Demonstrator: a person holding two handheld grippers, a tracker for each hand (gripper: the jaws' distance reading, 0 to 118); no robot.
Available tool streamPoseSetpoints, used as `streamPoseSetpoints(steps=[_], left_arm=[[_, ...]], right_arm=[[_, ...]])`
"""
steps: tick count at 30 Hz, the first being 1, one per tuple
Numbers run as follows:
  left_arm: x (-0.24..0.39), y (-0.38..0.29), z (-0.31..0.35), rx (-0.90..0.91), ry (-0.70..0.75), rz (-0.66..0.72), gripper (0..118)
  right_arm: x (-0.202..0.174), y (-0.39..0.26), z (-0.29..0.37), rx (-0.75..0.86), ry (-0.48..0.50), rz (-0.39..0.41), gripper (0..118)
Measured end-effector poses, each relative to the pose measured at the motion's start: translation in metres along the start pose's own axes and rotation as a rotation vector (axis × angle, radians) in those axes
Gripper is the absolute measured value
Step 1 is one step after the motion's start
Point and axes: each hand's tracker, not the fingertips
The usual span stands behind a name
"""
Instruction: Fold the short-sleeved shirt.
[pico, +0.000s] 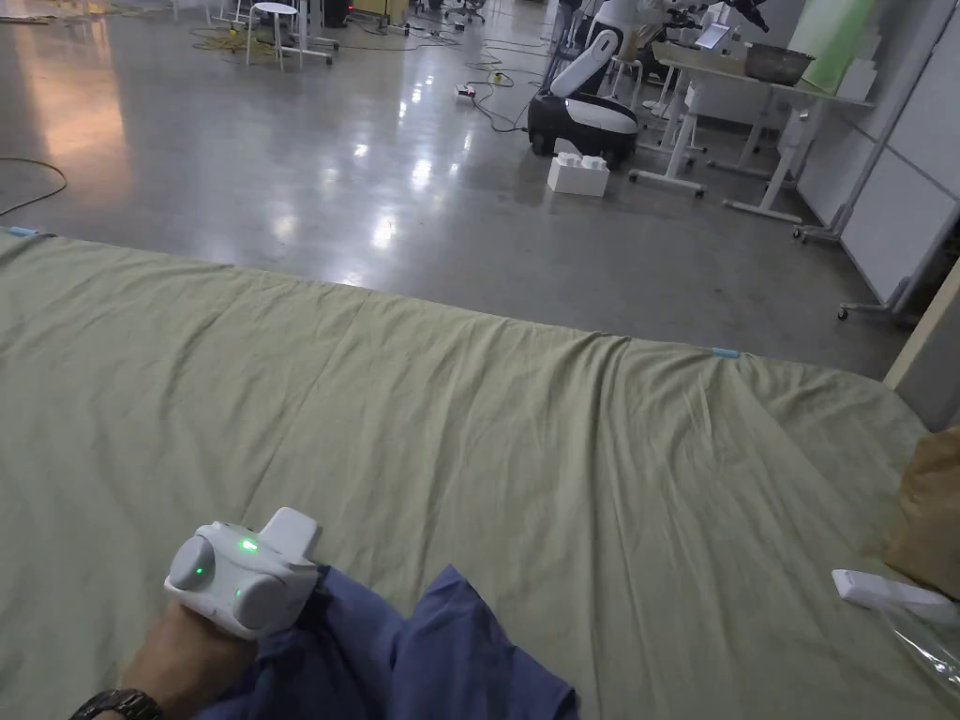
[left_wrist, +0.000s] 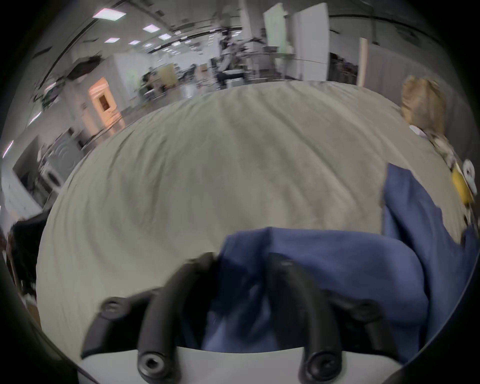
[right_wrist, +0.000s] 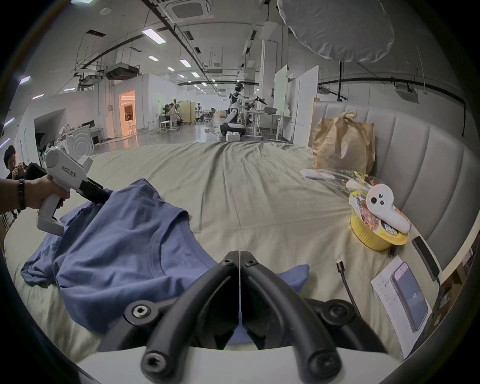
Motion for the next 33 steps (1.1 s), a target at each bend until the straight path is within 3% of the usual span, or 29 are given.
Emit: streamPoseSetpoints(steps=[2, 5, 7, 9, 11, 14, 15, 18, 22, 23, 25, 28, 33], left_arm=[[0.007, 0.001, 0.000, -0.014, -0.008, -0.069, 7], [0.006, 0.004, 0.010, -0.018, -0.005, -0.043, 5], [0.002, 0.006, 0.023, 0.021, -0.058, 0.052, 5], [-0.002, 0.006, 0.045, 0.078, -0.053, 0.068, 5], [-0.007, 0.007, 0.068, 0.127, -0.040, 0.070, 5], [-0.015, 0.010, 0.104, 0.215, -0.060, 0.103, 5], [-0.017, 0.010, 0.117, 0.238, -0.049, 0.109, 5], [-0.024, 0.008, 0.151, 0.303, -0.050, 0.109, 5], [-0.028, -0.004, 0.192, 0.338, -0.062, 0.118, 5], [-0.028, -0.008, 0.201, 0.353, -0.056, 0.114, 5], [-0.030, -0.016, 0.216, 0.383, -0.036, 0.107, 5], [-0.034, -0.027, 0.238, 0.408, -0.027, 0.133, 5], [-0.052, -0.033, 0.284, 0.486, 0.026, 0.152, 5]], right_arm=[[0.003, -0.001, 0.000, -0.017, -0.002, -0.011, 1], [0.011, -0.001, 0.003, -0.027, -0.017, -0.023, 2], [0.019, 0.002, 0.005, -0.031, -0.036, -0.021, 3], [0.029, 0.005, 0.005, -0.049, -0.049, -0.011, 24], [0.038, 0.008, 0.002, -0.076, -0.043, -0.008, 51], [0.047, 0.007, -0.014, -0.151, -0.012, -0.004, 68], [0.048, 0.005, -0.021, -0.181, -0.010, 0.004, 69], [0.047, -0.007, -0.042, -0.259, 0.026, 0.021, 67], [0.042, -0.026, -0.055, -0.345, 0.147, -0.002, 44], [0.042, -0.024, -0.050, -0.296, 0.139, -0.026, 28], [0.037, -0.019, -0.045, -0.310, 0.124, -0.005, 14], [0.033, -0.008, -0.032, -0.270, 0.103, 0.031, 11], [0.041, 0.037, 0.003, -0.117, 0.086, 0.002, 10]])
